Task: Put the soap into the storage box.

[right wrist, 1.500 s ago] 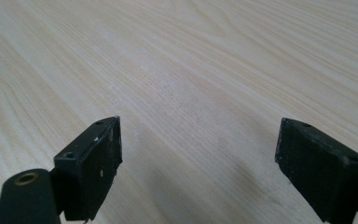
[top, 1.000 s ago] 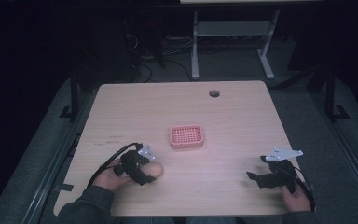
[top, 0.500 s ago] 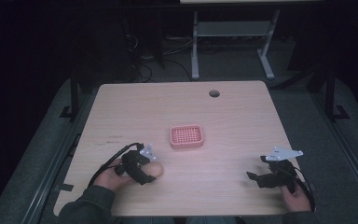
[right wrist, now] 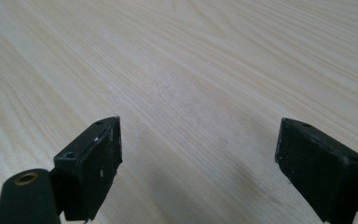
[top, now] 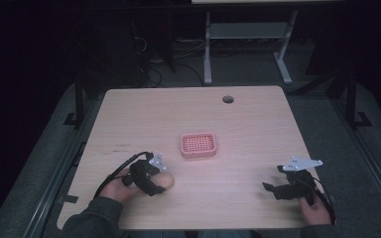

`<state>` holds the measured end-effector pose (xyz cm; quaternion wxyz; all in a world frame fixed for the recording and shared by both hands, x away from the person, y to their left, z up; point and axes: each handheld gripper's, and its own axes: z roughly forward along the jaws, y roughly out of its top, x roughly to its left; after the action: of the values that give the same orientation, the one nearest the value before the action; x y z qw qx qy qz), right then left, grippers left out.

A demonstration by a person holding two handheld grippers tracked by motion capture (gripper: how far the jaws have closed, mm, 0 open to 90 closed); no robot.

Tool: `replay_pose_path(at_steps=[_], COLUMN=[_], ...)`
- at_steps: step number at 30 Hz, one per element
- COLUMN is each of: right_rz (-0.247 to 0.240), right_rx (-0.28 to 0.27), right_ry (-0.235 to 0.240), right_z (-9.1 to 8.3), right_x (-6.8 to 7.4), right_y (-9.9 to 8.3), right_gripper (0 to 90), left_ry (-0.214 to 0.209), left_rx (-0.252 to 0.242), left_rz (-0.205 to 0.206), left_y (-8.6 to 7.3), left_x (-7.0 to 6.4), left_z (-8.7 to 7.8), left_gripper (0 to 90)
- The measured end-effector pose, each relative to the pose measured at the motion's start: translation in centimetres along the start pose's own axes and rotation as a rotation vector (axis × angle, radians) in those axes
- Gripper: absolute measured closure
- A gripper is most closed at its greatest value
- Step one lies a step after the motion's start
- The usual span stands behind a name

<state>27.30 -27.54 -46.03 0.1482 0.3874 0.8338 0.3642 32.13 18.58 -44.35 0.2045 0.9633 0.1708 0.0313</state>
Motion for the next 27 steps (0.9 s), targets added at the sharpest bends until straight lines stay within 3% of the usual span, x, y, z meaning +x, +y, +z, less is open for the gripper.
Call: replay_pose_path(at_steps=[27], right_rz=[0.004], right_rx=[-0.008], right_ry=[0.005], right_z=[-0.1], right_x=[-0.1], right_y=[-0.1], right_gripper=[14.1], left_ry=[0.001], left_rx=[0.008], left_rz=[0.021], left_y=[2.1], left_x=[0.2], left_z=[-0.5], left_gripper=[32.4])
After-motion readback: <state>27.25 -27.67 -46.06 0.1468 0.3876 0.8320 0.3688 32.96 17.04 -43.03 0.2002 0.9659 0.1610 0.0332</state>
